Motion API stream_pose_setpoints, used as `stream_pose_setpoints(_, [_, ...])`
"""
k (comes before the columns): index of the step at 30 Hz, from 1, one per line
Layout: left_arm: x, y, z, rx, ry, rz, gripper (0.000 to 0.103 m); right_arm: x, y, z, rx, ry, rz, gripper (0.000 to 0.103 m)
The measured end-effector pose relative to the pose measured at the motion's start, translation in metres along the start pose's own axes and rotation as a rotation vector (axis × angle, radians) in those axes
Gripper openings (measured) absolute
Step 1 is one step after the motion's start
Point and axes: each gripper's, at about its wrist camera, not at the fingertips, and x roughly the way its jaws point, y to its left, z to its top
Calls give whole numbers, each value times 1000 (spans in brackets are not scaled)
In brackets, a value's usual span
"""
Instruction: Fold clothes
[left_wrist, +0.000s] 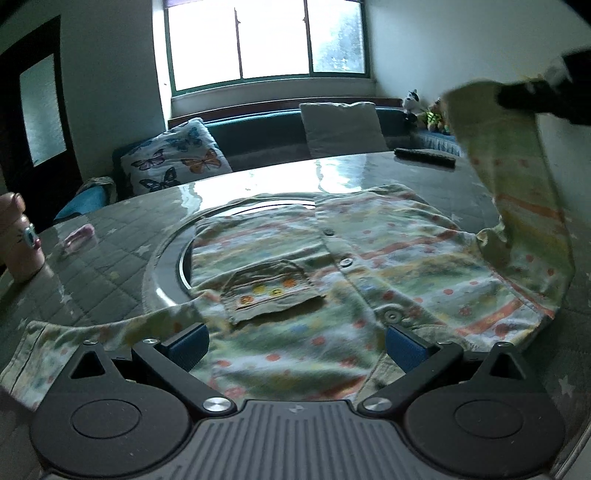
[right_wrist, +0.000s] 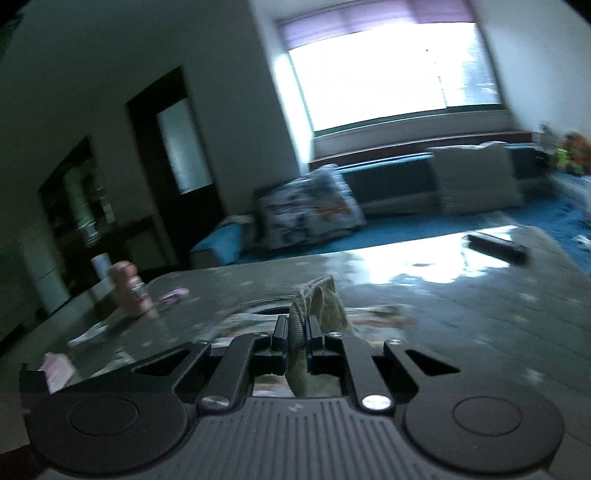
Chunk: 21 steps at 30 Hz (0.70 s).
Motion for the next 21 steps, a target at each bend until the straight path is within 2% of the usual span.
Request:
stream_pose_setpoints(3, [-4,7,-3,-17,-7,6,103,19,24,2,-38,24,58,8])
stream_pose_setpoints(10, [-8,19,-8,-39,-7,23,103,47,62,-16,-93,113,147,8])
stream_pose_setpoints(14, [-9,25,-8,-41,-8,38,103,61,80,-26,-123,162,191,16])
stream_pose_setpoints(17, [-12,30,-6,-41,-15,58,103,54,67,-33,-134,184,161,21])
stream_pose_setpoints(21, [-13,34,-2,-46,-22,72,103,46,45,-47,-145,229,100,23])
